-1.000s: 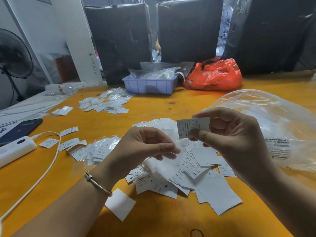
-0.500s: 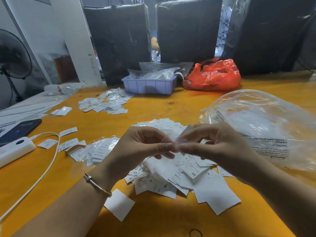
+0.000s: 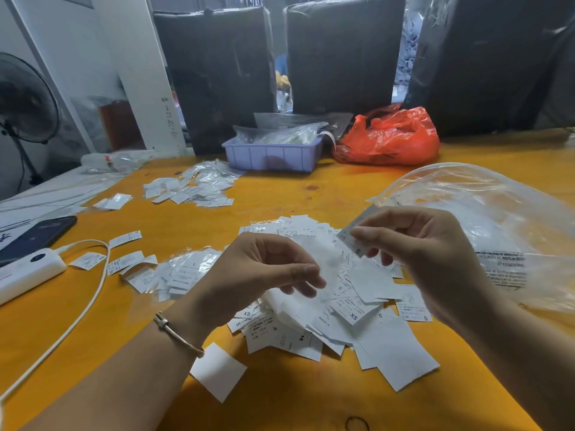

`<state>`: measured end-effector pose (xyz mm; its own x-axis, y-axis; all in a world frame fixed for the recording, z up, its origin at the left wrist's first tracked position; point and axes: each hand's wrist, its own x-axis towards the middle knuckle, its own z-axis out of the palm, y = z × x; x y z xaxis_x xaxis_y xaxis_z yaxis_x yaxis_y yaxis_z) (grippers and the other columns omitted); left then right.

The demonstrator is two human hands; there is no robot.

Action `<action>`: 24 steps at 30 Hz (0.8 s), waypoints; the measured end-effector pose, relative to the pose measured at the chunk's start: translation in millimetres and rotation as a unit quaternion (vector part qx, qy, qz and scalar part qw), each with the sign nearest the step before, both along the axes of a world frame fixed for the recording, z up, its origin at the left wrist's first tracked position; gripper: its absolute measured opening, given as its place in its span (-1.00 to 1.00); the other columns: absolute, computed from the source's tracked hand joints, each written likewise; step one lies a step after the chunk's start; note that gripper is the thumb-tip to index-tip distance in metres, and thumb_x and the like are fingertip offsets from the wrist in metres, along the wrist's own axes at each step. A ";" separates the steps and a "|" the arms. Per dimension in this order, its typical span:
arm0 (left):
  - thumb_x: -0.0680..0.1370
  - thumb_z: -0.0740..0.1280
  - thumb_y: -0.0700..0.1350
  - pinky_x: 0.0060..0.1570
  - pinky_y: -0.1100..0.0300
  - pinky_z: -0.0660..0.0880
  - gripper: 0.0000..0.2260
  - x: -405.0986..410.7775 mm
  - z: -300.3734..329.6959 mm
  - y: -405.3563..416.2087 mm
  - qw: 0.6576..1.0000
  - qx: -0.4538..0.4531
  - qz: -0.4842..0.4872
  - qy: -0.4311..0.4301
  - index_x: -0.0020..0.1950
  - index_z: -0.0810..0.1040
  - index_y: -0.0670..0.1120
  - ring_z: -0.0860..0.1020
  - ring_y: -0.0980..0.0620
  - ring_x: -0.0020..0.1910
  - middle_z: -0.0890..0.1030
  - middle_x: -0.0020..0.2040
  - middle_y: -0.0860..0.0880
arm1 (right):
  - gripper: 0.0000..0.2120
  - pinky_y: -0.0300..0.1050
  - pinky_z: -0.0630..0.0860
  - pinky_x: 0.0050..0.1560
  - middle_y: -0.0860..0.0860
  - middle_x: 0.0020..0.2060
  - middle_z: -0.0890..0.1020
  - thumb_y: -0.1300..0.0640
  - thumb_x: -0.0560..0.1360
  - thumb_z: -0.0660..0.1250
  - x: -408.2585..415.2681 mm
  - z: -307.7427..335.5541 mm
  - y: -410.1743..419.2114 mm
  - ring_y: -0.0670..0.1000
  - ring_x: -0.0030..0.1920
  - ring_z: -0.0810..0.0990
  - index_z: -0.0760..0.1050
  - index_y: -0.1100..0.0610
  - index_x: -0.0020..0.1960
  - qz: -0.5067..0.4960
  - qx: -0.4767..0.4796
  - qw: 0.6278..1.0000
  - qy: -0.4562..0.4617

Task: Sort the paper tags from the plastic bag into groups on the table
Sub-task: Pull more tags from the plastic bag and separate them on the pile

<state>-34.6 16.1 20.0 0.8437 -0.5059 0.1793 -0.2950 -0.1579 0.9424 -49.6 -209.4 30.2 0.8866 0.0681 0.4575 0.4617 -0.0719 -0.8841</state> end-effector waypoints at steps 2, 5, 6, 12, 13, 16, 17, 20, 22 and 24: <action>0.50 0.46 -0.09 -0.25 0.28 0.54 -0.91 -0.1 0.2 0.8 1.000 -0.006 0.002 -0.001 -0.09 0.71 -0.09 0.71 -0.08 -0.16 0.74 -0.12 -0.12 | -0.84 -0.27 0.43 -0.40 0.04 -0.38 0.66 0.34 0.44 0.39 -0.8 2.2 -1.9 -0.07 -0.39 0.54 0.68 0.13 -0.20 -0.049 0.021 0.998 -0.031; 0.50 0.46 -0.11 -0.25 0.28 0.54 -0.92 0.4 0.1 1.4 1.000 -0.010 0.001 -0.001 -0.09 0.71 -0.10 0.71 -0.08 -0.16 0.73 -0.11 -0.13 | -0.73 -0.30 0.46 -0.33 -0.04 -0.23 0.67 0.44 0.45 0.34 -6.5 8.0 -2.2 -0.08 -0.30 0.60 0.66 0.11 -0.08 -0.085 -0.020 0.989 -0.116; 0.50 0.46 -0.11 -0.25 0.28 0.54 -0.92 0.5 0.1 1.4 1.000 -0.009 0.000 -0.002 -0.09 0.71 -0.11 0.71 -0.08 -0.16 0.73 -0.11 -0.13 | -0.72 -0.31 0.48 -0.31 -0.05 -0.17 0.68 0.44 0.45 0.36 -9.6 9.9 -1.5 -0.08 -0.27 0.62 0.65 0.09 -0.04 -0.086 -0.035 0.986 -0.142; 0.50 0.49 -0.11 -0.24 0.28 0.53 -0.94 0.5 0.0 1.0 1.000 -0.008 -0.005 -0.006 -0.10 0.71 -0.09 0.71 -0.06 -0.17 0.73 -0.12 -0.12 | -0.61 -0.01 0.63 -0.15 -0.03 -0.15 0.71 0.33 0.39 0.47 -18.6 9.7 7.4 -0.04 -0.26 0.69 0.58 0.05 0.16 -0.052 -0.089 0.982 -0.160; 0.50 0.49 -0.12 -0.25 0.28 0.53 -0.95 0.6 0.0 0.7 1.000 -0.008 -0.007 -0.007 -0.10 0.71 -0.08 0.71 -0.06 -0.17 0.73 -0.12 -0.12 | -0.61 0.01 0.63 -0.16 -0.03 -0.16 0.71 0.34 0.38 0.48 -18.3 8.1 8.5 -0.04 -0.26 0.69 0.59 0.06 0.16 -0.050 -0.094 0.983 -0.153; 0.48 0.50 -0.12 -0.25 0.29 0.54 -0.97 0.6 0.0 0.1 1.000 -0.007 -0.007 -0.007 -0.11 0.72 -0.06 0.71 -0.06 -0.18 0.74 -0.13 -0.12 | -0.62 -0.03 0.60 -0.23 -0.09 -0.18 0.71 0.32 0.39 0.49 -17.9 4.0 10.6 -0.07 -0.27 0.68 0.60 0.04 0.15 -0.060 -0.114 0.981 -0.147; 0.48 0.50 -0.12 -0.25 0.29 0.54 -0.96 0.4 0.1 -0.1 1.000 -0.006 -0.008 -0.008 -0.11 0.72 -0.06 0.71 -0.06 -0.18 0.74 -0.13 -0.11 | -0.62 -0.06 0.59 -0.25 -0.11 -0.19 0.71 0.31 0.39 0.50 -17.6 3.4 11.2 -0.08 -0.27 0.68 0.61 0.02 0.15 -0.061 -0.115 0.981 -0.145; 0.46 0.50 -0.08 -0.25 0.28 0.54 -0.93 -0.2 0.5 -0.5 1.000 -0.004 -0.009 -0.008 -0.11 0.72 -0.06 0.71 -0.06 -0.17 0.74 -0.14 -0.11 | -0.64 -0.10 0.57 -0.28 -0.16 -0.19 0.70 0.29 0.39 0.50 -17.3 3.2 12.6 -0.09 -0.26 0.67 0.61 0.01 0.13 -0.057 -0.119 0.981 -0.141; 0.47 0.50 -0.08 -0.25 0.28 0.54 -0.91 -0.2 0.5 -0.6 1.000 -0.007 -0.008 -0.007 -0.10 0.72 -0.07 0.71 -0.06 -0.18 0.74 -0.14 -0.11 | -0.65 -0.09 0.56 -0.28 -0.16 -0.19 0.70 0.30 0.39 0.50 -17.3 3.5 12.6 -0.09 -0.25 0.67 0.61 0.01 0.11 -0.047 -0.124 0.982 -0.137; 0.49 0.49 -0.11 -0.25 0.28 0.54 -0.93 0.1 0.3 -0.5 1.000 -0.011 -0.007 -0.005 -0.10 0.72 -0.09 0.71 -0.07 -0.18 0.73 -0.13 -0.12 | -0.65 -0.08 0.56 -0.29 -0.14 -0.20 0.70 0.33 0.39 0.49 -17.2 3.5 11.7 -0.07 -0.25 0.67 0.62 0.01 0.09 -0.037 -0.127 0.983 -0.130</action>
